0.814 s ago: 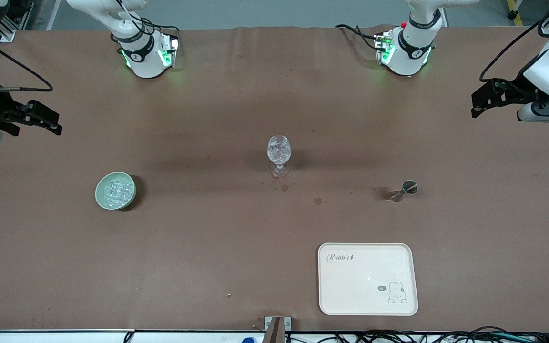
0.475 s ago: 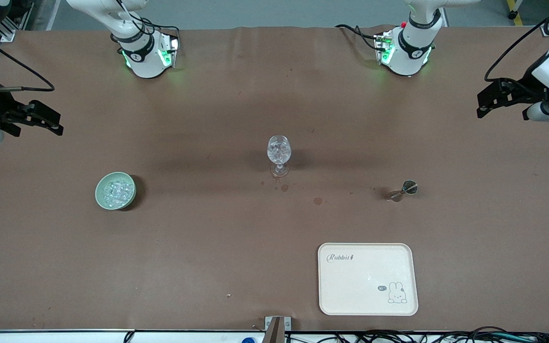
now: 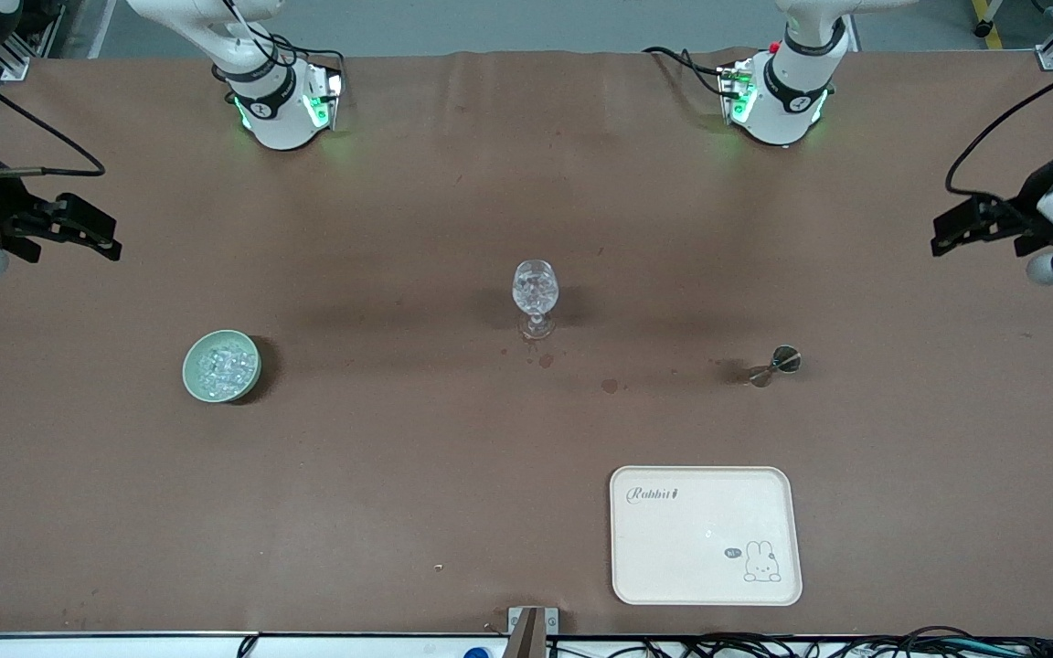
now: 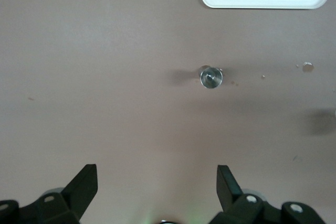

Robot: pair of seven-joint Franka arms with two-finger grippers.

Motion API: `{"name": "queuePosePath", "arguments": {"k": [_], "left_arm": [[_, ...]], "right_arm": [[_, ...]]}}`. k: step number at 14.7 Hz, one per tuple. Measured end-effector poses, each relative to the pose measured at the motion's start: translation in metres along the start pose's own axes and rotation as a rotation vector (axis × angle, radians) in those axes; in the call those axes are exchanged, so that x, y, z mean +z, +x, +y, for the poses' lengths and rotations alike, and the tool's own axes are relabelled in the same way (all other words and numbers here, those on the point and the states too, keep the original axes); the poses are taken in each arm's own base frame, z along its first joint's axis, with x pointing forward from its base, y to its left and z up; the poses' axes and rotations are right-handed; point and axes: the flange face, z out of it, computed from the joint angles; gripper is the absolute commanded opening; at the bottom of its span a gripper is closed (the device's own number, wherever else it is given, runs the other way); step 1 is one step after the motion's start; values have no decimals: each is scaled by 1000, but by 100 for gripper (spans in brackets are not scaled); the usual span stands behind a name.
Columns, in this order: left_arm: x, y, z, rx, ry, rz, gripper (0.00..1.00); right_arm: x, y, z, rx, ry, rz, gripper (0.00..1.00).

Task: Pour wine and add ice with both arms
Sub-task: 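Reach the right gripper to the ice bowl while the left gripper reaches the jigger, then grasp an ice cube with the right gripper while the left gripper grasps the jigger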

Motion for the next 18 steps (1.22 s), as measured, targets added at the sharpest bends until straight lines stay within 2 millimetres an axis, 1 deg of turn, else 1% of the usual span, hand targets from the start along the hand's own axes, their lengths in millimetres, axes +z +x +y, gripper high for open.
{"name": "queuePosePath", "arguments": {"k": [2, 3, 4, 6, 7, 8, 10, 13, 15, 16, 18], "left_arm": [[14, 17, 3, -98, -19, -2, 100], [20, 24, 4, -140, -24, -6, 100], [28, 31, 4, -172, -27, -10, 95], [48, 47, 6, -239, -59, -17, 94], [61, 56, 4, -294, -96, -33, 94], [76, 65, 0, -353, -137, -56, 94], [111, 83, -15, -468, -221, -114, 95], [174, 110, -53, -630, -384, -208, 95], [215, 122, -78, -739, -460, -272, 95], [232, 125, -84, -783, -486, -306, 93], [260, 130, -88, -846, -531, -369, 92]], "right_arm": [[7, 5, 0, 0, 0, 0, 100], [14, 8, 1, 2, 0, -10, 100], [24, 13, 3, 5, 0, -21, 100], [56, 28, 12, 22, 1, -29, 100], [79, 36, 19, 32, 2, -23, 99], [100, 42, 22, 38, 2, -19, 99], [140, 46, 25, 42, 2, -17, 98], [194, 42, 29, 49, 3, -26, 98], [230, 39, 29, 49, 4, -26, 98], [246, 37, 28, 47, 4, -30, 97], [278, 38, 27, 46, 5, -45, 92]]}}
